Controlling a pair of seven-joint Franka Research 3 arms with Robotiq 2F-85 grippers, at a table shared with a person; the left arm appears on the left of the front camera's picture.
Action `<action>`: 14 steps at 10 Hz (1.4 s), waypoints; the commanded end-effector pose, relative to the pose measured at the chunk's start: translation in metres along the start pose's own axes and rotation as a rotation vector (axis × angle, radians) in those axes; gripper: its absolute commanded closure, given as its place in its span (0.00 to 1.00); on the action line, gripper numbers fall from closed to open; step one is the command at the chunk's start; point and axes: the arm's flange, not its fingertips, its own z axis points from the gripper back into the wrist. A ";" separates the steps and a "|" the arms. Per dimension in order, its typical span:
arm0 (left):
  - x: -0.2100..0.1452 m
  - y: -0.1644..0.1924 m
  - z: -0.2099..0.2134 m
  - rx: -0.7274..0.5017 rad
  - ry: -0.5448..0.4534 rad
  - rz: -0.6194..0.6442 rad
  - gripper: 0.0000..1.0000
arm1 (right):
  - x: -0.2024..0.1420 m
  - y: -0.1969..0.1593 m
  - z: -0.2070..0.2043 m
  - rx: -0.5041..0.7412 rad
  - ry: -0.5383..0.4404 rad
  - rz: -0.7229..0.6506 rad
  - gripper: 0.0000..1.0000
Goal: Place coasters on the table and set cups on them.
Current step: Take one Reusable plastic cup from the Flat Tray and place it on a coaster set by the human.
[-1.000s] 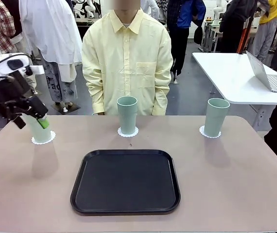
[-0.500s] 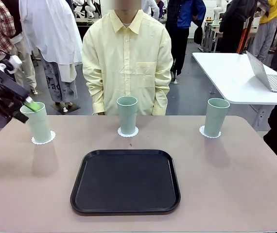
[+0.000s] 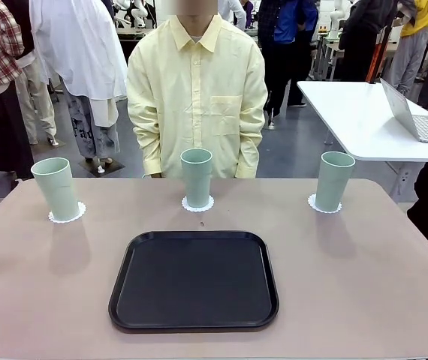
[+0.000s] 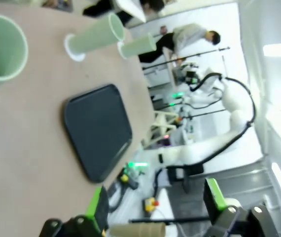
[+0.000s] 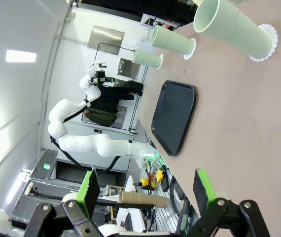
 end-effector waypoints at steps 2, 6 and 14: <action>0.016 0.024 0.033 -0.095 -0.022 0.029 0.00 | 0.000 0.001 0.000 -0.002 -0.001 -0.004 0.00; 0.010 0.048 0.059 -0.123 -0.064 0.045 0.00 | 0.000 0.001 0.000 -0.002 -0.001 -0.004 0.00; 0.006 0.051 0.058 -0.105 -0.060 0.070 0.00 | 0.000 0.001 0.000 -0.002 -0.001 -0.004 0.00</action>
